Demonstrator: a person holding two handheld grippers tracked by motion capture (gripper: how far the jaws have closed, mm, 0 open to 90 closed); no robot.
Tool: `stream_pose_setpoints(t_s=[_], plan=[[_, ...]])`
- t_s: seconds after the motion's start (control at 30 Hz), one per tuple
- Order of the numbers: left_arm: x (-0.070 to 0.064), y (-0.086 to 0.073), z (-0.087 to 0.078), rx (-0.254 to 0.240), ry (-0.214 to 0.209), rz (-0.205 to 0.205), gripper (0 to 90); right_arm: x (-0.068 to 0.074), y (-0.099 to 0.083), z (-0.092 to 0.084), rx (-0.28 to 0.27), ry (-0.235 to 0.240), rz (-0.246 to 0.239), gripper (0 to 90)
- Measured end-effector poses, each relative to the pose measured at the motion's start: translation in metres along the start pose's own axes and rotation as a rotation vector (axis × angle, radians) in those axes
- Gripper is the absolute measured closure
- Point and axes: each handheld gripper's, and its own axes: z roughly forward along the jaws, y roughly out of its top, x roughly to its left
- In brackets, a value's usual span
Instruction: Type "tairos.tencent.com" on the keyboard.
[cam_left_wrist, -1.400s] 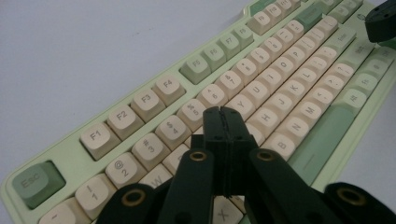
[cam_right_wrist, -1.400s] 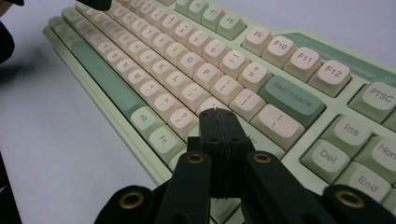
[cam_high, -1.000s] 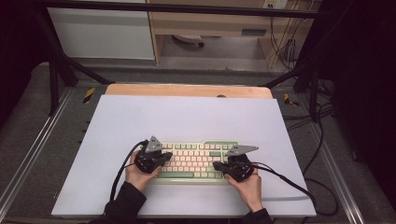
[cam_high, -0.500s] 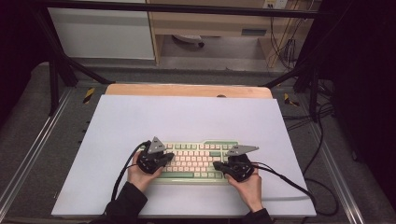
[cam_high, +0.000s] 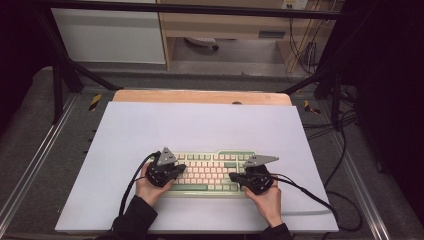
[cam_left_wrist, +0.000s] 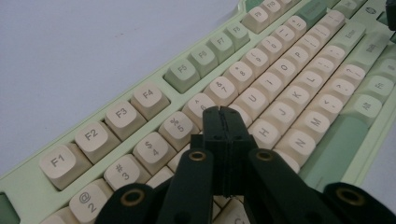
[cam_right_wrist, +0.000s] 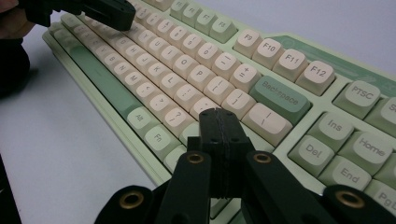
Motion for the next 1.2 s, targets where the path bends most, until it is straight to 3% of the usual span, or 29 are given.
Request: stream_pose_setpoints(t_s=[0.57, 1.2], plan=[[0.011, -0.016, -0.032, -0.028, 0.005, -0.028, 90.0, 0.002, 0.002, -0.001, -0.002, 0.009, 0.007, 90.0], [0.022, -0.039, -0.056, -0.038, 0.028, -0.063, 90.0, 0.018, 0.013, 0.018, 0.016, 0.039, -0.028, 90.0]])
